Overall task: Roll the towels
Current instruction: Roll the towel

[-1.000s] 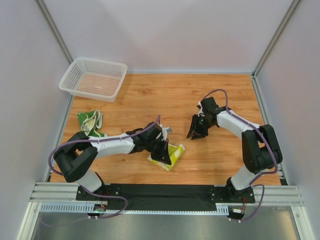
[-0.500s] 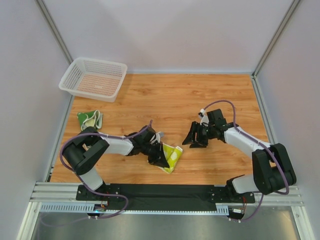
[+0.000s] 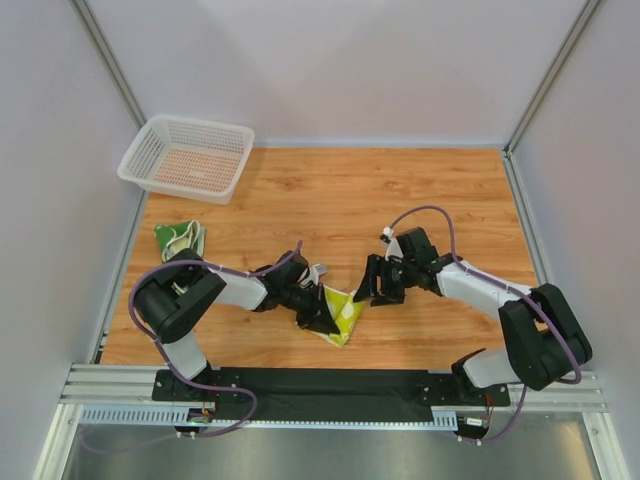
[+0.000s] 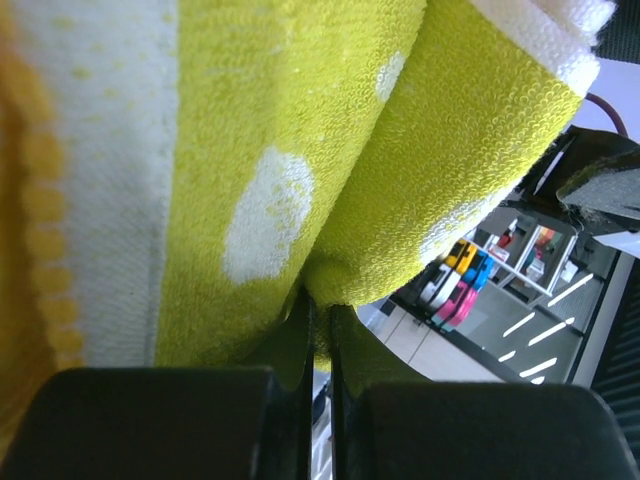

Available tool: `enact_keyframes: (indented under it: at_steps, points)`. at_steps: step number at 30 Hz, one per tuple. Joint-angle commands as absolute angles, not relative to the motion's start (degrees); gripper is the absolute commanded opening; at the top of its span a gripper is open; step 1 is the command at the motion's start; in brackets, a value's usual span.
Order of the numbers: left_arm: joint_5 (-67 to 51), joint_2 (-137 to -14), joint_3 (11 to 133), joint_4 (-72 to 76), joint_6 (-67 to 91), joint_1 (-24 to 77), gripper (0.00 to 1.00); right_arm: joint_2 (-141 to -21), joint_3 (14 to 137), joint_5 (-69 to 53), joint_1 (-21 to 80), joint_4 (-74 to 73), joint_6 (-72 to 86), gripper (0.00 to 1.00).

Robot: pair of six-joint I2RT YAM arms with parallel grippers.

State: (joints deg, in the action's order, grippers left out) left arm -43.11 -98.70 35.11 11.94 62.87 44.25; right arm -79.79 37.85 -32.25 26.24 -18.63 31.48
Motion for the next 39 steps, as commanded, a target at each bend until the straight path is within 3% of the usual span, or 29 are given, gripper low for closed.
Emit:
enact_keyframes:
  at_steps: [1, 12, 16, 22, 32, 37, 38, 39]
  points:
    - [-42.36, -99.67, 34.02, 12.57, 63.19, 43.42, 0.0, -81.47, 37.7, -30.85, 27.5, -14.33, 31.99, 0.64]
    - [-42.71, -100.11, 33.4, 13.53, 63.89, 42.71, 0.0, -86.3, 39.02, -28.92, 31.02, -12.39, 32.43, 0.61]
    - [-42.89, -100.72, 32.78, 14.41, 64.25, 42.63, 0.0, -86.92, 38.76, -29.27, 31.55, -11.43, 32.78, 0.46]
    - [-42.36, -100.72, 32.61, 14.59, 63.2, 42.63, 0.0, -88.59, 38.67, -29.88, 31.91, -9.84, 33.14, 0.35]
    - [-25.68, -91.68, 41.92, -16.58, 47.82, 43.68, 0.29, -87.62, 41.3, -26.99, 32.17, -14.67, 33.49, 0.27]
    - [-21.63, -90.44, 44.56, -22.23, 44.56, 45.17, 0.4, -88.77, 42.45, -26.54, 32.17, -15.99, 33.93, 0.24]
    - [-21.19, -90.0, 44.73, -22.76, 44.21, 45.35, 0.48, -89.03, 42.63, -26.46, 32.08, -16.08, 34.19, 0.24]
    - [-20.66, -89.65, 45.26, -23.2, 43.95, 45.79, 0.49, -89.29, 42.8, -26.46, 32.17, -16.17, 34.19, 0.23]
